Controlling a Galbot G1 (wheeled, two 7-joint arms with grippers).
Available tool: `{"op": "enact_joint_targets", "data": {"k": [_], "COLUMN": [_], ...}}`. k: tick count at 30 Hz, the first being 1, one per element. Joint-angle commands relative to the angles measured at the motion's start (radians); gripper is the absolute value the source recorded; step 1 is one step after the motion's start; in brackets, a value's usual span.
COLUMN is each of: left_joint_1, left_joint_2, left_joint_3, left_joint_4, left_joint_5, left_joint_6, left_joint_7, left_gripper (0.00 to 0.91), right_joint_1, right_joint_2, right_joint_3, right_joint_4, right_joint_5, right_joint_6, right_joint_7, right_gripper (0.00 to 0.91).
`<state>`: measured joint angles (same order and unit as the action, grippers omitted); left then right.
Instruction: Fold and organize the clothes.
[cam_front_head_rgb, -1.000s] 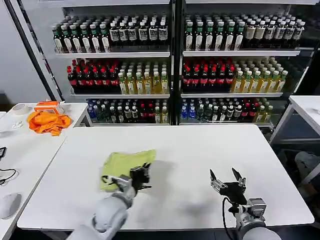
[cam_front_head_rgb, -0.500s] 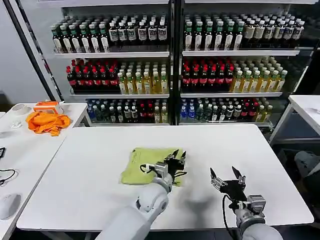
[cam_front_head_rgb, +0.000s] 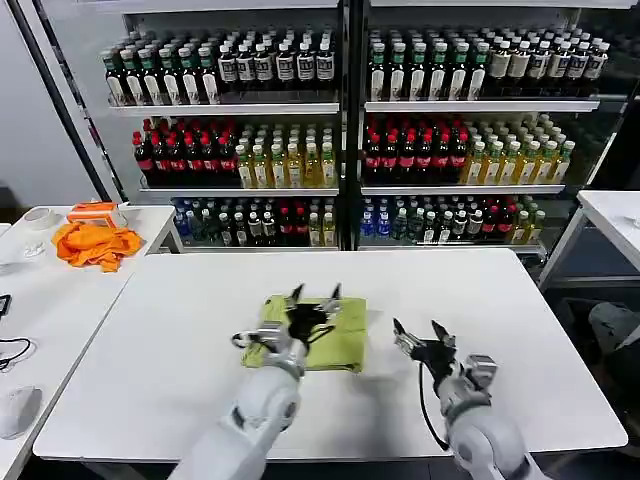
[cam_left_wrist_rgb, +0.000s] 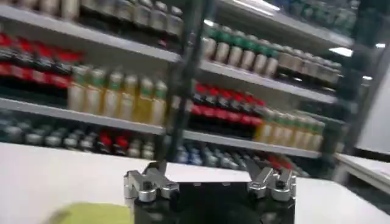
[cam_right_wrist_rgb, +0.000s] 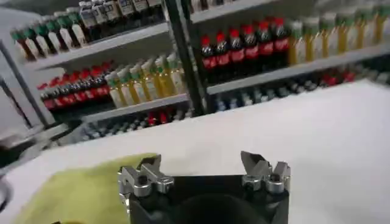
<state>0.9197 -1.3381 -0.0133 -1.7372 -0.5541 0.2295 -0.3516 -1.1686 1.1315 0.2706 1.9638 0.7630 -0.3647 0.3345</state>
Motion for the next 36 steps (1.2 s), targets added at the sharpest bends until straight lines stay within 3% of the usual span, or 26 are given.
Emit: {"op": "enact_joint_targets", "data": {"k": [1, 10, 11, 12, 13, 15, 36], "left_joint_1": [0.23, 0.304, 0.309, 0.311, 0.318, 0.322, 0.321], "left_joint_2": [0.145, 0.142, 0.144, 0.145, 0.147, 0.148, 0.138], "left_joint_3": [-0.25, -0.307, -0.311, -0.312, -0.314, -0.315, -0.309], "left_joint_4": [-0.176, -0.209, -0.212, -0.214, -0.216, -0.218, -0.202], "left_joint_5": [0.016, 0.036, 0.036, 0.035, 0.035, 0.035, 0.033], "left_joint_6": [-0.031, -0.046, -0.048, -0.049, -0.05, -0.052, -0.062], "left_joint_7": [-0.012, -0.008, -0.008, -0.007, -0.007, -0.007, -0.007], "left_gripper": [0.907, 0.907, 0.907, 0.907, 0.907, 0.907, 0.907], "right_joint_1": [0.355, 0.458, 0.461, 0.462, 0.463, 0.463, 0.493], "right_joint_2": [0.146, 0.245, 0.251, 0.253, 0.259, 0.263, 0.25], "right_joint_3": [-0.17, -0.197, -0.197, -0.195, -0.192, -0.19, -0.169], "right_joint_4": [-0.307, -0.532, -0.539, -0.545, -0.552, -0.558, -0.616], "right_joint_5": [0.272, 0.266, 0.266, 0.267, 0.269, 0.269, 0.255], "right_joint_6": [-0.031, -0.029, -0.025, -0.023, -0.021, -0.02, -0.016], "right_joint_7": [0.034, 0.067, 0.07, 0.072, 0.076, 0.079, 0.064], "right_gripper": [0.907, 0.887, 0.806, 0.373, 0.141, 0.02, 0.0]}}
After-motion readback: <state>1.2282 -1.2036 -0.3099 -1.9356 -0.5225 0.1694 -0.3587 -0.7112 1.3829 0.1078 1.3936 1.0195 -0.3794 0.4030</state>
